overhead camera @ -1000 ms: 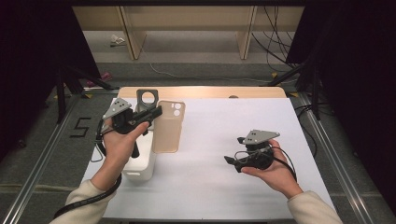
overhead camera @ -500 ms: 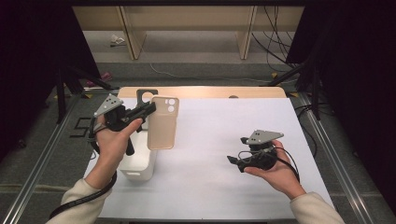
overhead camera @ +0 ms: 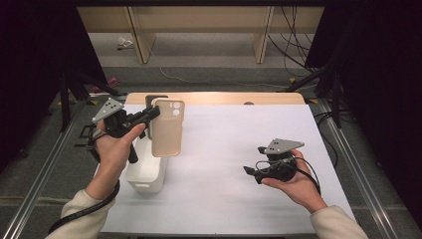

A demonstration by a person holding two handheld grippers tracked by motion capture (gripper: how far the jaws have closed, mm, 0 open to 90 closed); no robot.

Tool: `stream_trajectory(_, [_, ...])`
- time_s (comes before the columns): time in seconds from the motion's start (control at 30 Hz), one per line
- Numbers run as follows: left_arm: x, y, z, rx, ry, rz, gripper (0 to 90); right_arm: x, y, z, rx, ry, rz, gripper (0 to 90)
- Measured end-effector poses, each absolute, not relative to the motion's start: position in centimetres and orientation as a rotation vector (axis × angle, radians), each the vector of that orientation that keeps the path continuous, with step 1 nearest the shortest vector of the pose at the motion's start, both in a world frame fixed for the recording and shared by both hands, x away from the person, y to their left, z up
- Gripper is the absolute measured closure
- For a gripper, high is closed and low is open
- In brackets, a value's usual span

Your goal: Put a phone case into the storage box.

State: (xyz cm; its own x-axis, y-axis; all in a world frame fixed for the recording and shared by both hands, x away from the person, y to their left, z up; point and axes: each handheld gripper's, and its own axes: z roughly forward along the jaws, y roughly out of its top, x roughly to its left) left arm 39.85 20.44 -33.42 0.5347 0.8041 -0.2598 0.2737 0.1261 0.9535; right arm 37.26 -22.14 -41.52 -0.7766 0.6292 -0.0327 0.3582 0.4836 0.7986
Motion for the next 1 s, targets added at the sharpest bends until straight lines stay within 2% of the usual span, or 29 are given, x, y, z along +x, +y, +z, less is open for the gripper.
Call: stream_trajectory(1.0, [40.4,22.4,-33.3,1.434,1.008,0.549,82.0,37.2,-22.7,-41.5,0.857,2.399,1.19,16.5])
